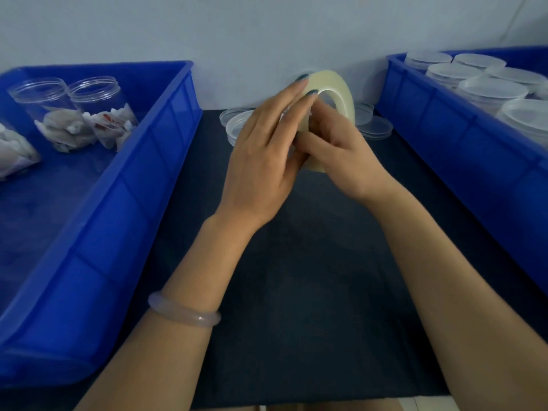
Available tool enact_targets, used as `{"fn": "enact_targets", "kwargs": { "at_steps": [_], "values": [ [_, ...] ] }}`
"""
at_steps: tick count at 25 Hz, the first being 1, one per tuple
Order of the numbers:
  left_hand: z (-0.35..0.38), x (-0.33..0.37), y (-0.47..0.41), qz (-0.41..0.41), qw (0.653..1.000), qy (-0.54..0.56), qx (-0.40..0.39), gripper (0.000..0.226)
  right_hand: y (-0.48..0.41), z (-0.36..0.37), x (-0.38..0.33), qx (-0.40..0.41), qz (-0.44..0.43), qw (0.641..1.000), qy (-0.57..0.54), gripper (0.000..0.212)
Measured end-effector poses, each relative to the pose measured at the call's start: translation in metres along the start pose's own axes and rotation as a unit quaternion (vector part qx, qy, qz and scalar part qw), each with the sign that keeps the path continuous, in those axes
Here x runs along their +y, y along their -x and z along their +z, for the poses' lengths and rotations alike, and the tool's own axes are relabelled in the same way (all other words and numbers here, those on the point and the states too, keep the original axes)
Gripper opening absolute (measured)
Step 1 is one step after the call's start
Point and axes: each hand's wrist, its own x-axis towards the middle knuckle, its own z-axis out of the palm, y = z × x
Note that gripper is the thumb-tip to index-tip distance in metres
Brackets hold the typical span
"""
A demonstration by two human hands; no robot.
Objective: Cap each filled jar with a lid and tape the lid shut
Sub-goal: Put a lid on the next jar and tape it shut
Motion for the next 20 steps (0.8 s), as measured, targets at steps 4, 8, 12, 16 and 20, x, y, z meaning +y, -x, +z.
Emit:
{"fn": "enact_targets", "kwargs": {
  "at_steps": [4, 8, 12, 16, 20],
  "values": [
    [-0.009, -0.007, 0.003, 0.016, 0.999, -0.016, 0.05, 0.036, 0.005, 0.009, -0.001, 0.047, 0.0, 0.988, 0.149, 0.039],
    [-0.014, -0.009, 0.002, 0.02, 0.989, 0.033, 0.144, 0.018, 0.007, 0.017, -0.007, 0.018, 0.007, 0.997, 0.076, 0.041],
    [-0.015, -0.006, -0.001, -0.024, 0.986, 0.084, 0.145, 0.011, 0.006, 0.014, -0.004, -0.003, 0.034, 0.998, 0.047, 0.034],
    [-0.016, -0.01, -0.002, -0.074, 0.984, 0.095, 0.128, 0.006, 0.005, 0.017, 0.003, 0.004, 0.022, 0.99, 0.141, 0.024],
    [-0.015, -0.01, -0.001, -0.092, 0.984, 0.108, 0.11, 0.01, 0.003, 0.011, 0.009, 0.007, 0.005, 0.988, 0.154, 0.031]
  ]
}}
